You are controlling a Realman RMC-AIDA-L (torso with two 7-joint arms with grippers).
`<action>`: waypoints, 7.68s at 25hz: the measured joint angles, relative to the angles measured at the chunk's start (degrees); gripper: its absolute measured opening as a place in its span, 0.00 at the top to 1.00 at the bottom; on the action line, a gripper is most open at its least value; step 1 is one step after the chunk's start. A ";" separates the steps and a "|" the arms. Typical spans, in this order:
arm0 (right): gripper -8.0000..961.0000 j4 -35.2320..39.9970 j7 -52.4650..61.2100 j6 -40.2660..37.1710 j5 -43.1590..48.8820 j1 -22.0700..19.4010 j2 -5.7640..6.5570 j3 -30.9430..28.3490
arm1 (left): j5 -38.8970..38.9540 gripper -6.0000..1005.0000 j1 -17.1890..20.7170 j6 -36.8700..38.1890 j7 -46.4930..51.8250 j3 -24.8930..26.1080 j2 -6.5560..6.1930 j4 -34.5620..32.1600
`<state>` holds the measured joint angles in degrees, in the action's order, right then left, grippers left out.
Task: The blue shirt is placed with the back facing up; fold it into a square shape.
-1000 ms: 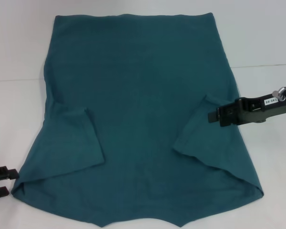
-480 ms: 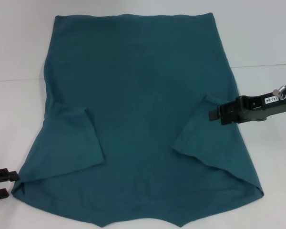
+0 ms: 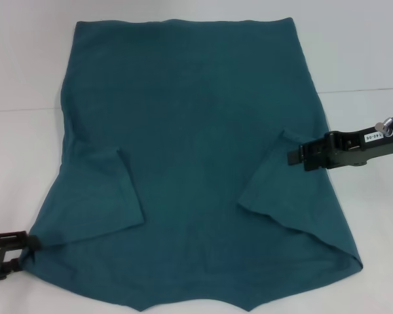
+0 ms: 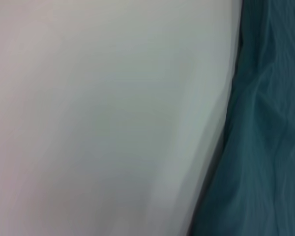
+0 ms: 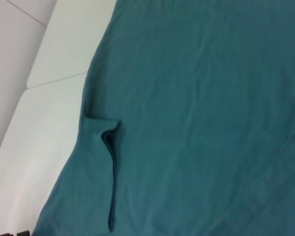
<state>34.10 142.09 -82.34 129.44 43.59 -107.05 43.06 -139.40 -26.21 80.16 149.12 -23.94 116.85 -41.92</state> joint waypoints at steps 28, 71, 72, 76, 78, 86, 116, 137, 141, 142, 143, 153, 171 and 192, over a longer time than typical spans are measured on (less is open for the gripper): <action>0.32 0.00 -0.14 -0.02 -0.13 -0.43 -0.05 0.07 | 2.53 0.82 -1.77 3.11 -2.71 0.84 0.05 1.21; 0.27 1.91 2.02 -9.58 16.42 -6.68 0.68 -0.24 | 7.30 0.98 -3.05 4.06 -5.61 1.09 -0.32 2.89; 0.27 2.05 1.90 -9.58 16.39 -6.67 0.56 -0.30 | 7.30 0.98 -3.05 4.04 -5.62 1.09 -0.30 2.89; 0.26 2.22 0.93 -9.72 15.62 -6.59 0.37 -1.54 | 7.30 0.98 -2.97 4.03 -5.64 1.09 -0.29 2.89; 0.26 2.23 0.81 -9.91 15.53 -6.59 0.34 -1.82 | 7.30 0.98 -2.96 4.03 -5.64 1.09 -0.29 2.89; 0.23 2.22 1.08 -10.01 15.78 -6.62 0.35 -1.49 | 7.30 0.98 -2.96 3.96 -5.68 1.09 -0.26 2.89; 0.20 1.49 3.42 -5.27 17.95 -4.47 -1.61 1.74 | 7.18 0.98 -2.79 2.83 -5.94 0.86 -0.13 3.70; 0.23 1.51 3.53 -5.05 17.86 -2.06 -3.42 1.72 | 7.30 0.98 -2.97 2.84 -5.95 1.05 -0.22 4.22; 0.34 1.84 3.54 -5.15 17.83 -2.03 -3.43 1.79 | 7.30 0.98 -3.01 2.87 -5.93 1.09 -0.25 4.22; 0.38 1.85 3.45 -5.20 17.91 -2.01 -3.43 1.87 | 7.30 0.98 -3.04 2.87 -5.92 1.09 -0.26 4.22; 0.41 1.83 3.39 -5.22 17.96 -1.98 -3.43 1.92 | 7.30 0.98 -3.10 2.88 -5.92 1.09 -0.26 4.22; 0.74 1.81 3.35 -5.69 18.09 -2.06 -3.22 2.12 | 7.25 0.98 -3.21 3.78 -5.94 0.75 -0.31 4.09; 0.94 7.50 2.32 -18.14 18.28 -3.63 -0.88 2.04 | -5.93 0.98 -2.02 18.91 -5.98 0.22 -1.30 -2.33; 0.94 12.70 -3.24 -27.69 8.85 -6.72 -2.07 -4.83 | -5.91 0.98 -3.16 31.93 -10.13 3.53 -2.65 -3.49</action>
<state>46.81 138.85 -110.03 138.29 36.86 -109.12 38.23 -145.31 -29.37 112.09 138.99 -20.42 114.19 -45.41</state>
